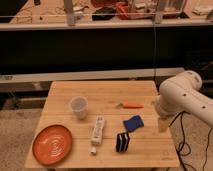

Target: Knock the eraser over

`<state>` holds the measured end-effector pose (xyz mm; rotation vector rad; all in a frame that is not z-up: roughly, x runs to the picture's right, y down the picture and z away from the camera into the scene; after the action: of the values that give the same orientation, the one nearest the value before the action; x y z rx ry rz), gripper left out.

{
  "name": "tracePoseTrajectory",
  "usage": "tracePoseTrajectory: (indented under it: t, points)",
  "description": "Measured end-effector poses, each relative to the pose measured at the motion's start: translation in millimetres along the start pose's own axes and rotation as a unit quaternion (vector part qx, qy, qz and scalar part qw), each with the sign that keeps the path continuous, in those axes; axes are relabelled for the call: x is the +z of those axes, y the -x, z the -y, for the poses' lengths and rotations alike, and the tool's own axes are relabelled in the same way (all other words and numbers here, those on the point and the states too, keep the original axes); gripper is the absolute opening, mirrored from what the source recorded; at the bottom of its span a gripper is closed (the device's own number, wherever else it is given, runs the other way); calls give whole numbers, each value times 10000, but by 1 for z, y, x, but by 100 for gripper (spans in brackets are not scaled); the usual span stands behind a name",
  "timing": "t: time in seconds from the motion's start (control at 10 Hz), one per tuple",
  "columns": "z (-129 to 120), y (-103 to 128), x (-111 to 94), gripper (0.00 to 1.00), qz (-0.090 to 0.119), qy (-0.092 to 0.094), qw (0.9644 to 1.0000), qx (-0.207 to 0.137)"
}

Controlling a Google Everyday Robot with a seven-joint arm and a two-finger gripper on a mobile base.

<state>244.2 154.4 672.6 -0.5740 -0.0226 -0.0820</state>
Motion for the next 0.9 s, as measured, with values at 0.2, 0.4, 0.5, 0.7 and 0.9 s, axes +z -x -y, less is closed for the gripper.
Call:
tracePoseTrajectory:
  t: [0.2, 0.4, 0.5, 0.7, 0.9]
  points:
    - [-16, 7, 6, 80, 24, 1, 9999, -107]
    - [-21, 14, 12, 80, 61, -19, 9996, -275]
    - [-24, 19, 15, 80, 100, -35, 9993, -354]
    - [-36, 22, 19, 80, 123, -42, 9990, -437]
    - [-36, 29, 23, 80, 189, -58, 9984, -531]
